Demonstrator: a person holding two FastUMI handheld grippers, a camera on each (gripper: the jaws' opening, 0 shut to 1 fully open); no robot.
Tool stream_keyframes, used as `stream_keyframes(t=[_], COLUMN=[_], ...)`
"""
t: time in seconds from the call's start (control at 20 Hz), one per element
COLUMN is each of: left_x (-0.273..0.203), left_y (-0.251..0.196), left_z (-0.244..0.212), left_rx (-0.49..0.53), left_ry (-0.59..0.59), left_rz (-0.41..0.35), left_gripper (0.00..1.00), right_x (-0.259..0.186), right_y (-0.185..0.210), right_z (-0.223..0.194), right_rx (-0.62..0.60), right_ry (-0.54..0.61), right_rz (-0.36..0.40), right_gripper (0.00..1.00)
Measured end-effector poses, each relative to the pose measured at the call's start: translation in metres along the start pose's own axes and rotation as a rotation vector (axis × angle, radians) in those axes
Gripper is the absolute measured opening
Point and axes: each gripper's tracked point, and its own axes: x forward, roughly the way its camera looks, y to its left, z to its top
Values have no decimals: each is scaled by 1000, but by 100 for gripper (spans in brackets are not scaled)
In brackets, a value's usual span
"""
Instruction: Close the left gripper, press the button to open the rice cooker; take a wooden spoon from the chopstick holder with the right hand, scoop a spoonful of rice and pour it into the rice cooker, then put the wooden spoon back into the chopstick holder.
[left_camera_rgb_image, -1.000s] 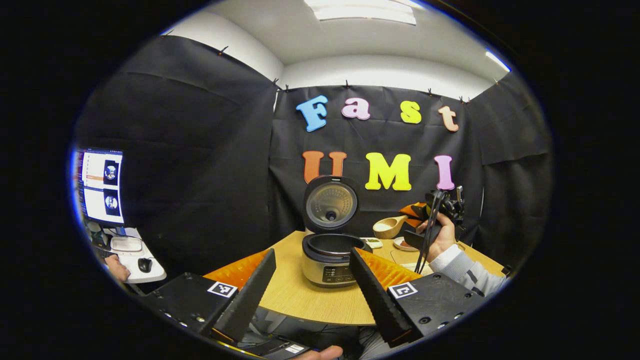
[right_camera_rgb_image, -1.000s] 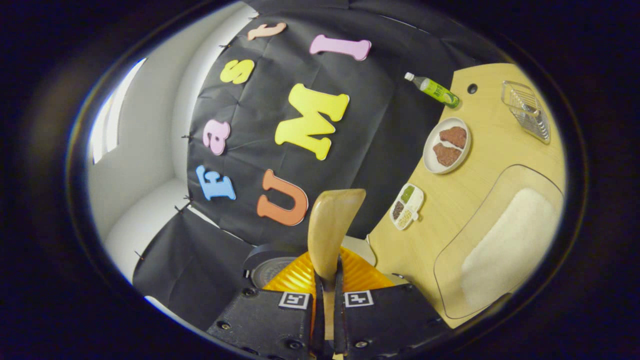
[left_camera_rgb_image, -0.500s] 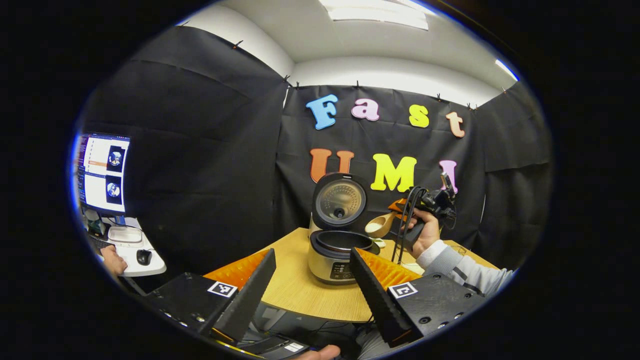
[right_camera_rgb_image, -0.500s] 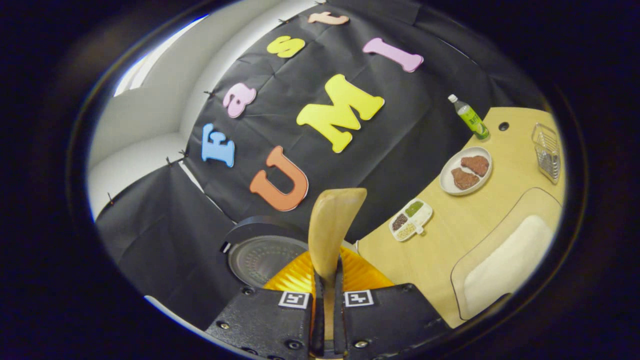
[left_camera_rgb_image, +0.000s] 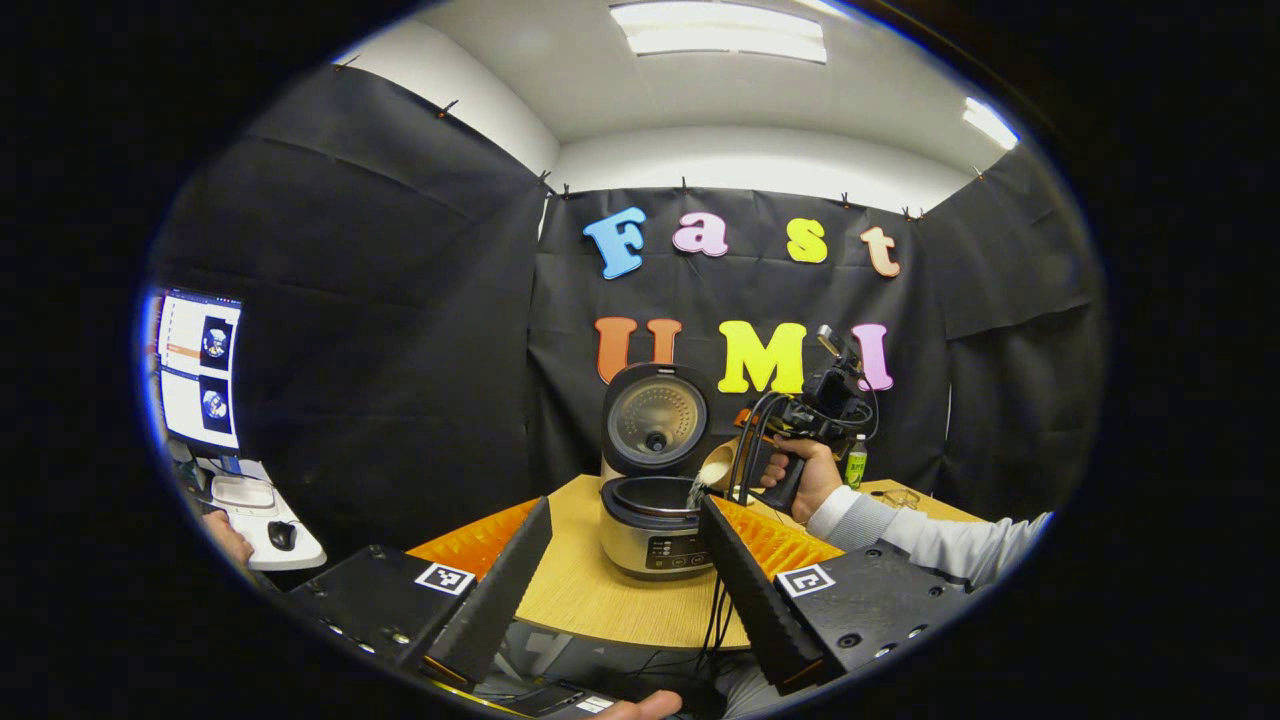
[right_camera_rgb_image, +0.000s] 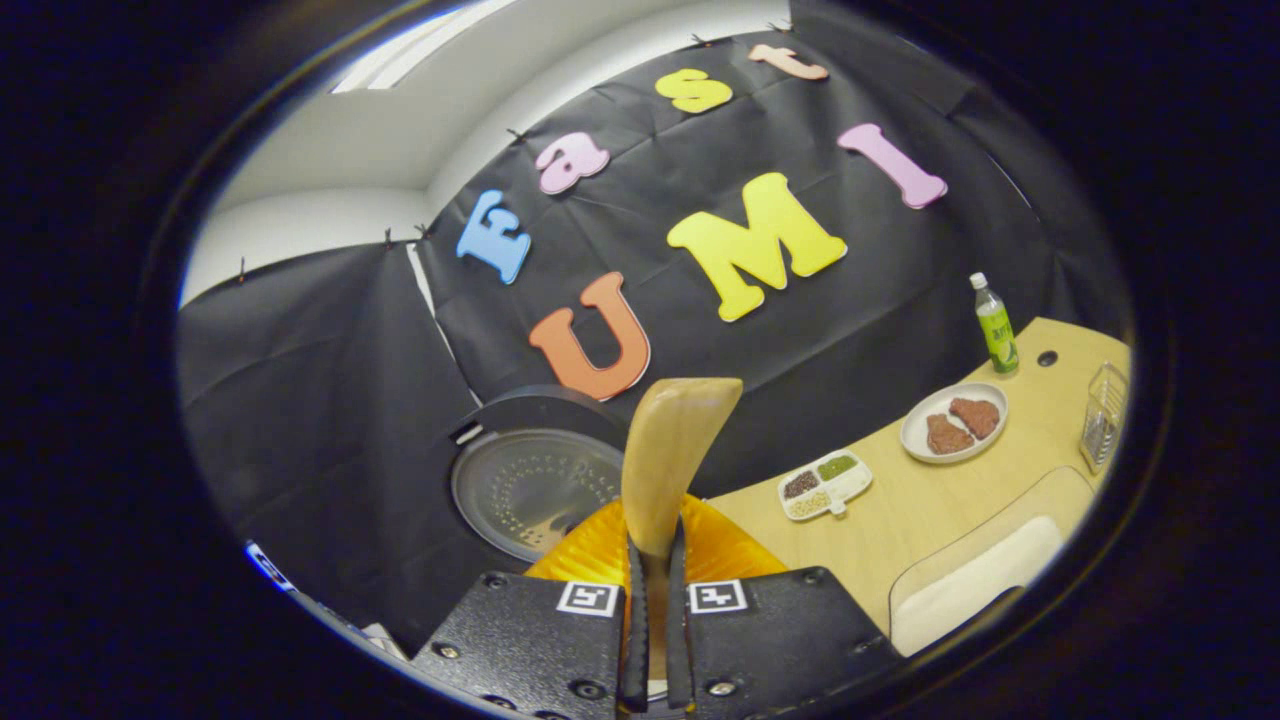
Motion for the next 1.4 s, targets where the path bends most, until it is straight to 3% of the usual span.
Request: stream_keyframes(t=[0.2,0.45,0.9,1.15,1.4], left_x=[1,5,3,0,5], left_y=[-4,-7,-5,-9,-19], left_z=[-4,-10,-13,-9,-9], left_rx=[16,17,18,21,41], left_ry=[14,23,37,32,38], left_rz=[-2,-5,25,10,11], left_gripper=[94,94,94,94,94], right_x=[6,8,4,2,-6], right_y=[5,20,45,56,65], right_z=[-15,-4,-3,-1,-3], right_rx=[-148,-306,-441,-686,-785], right_ry=[28,10,-1,-30,-43], right_rz=[22,49,98,85,118], right_gripper=[12,12,12,13,13])
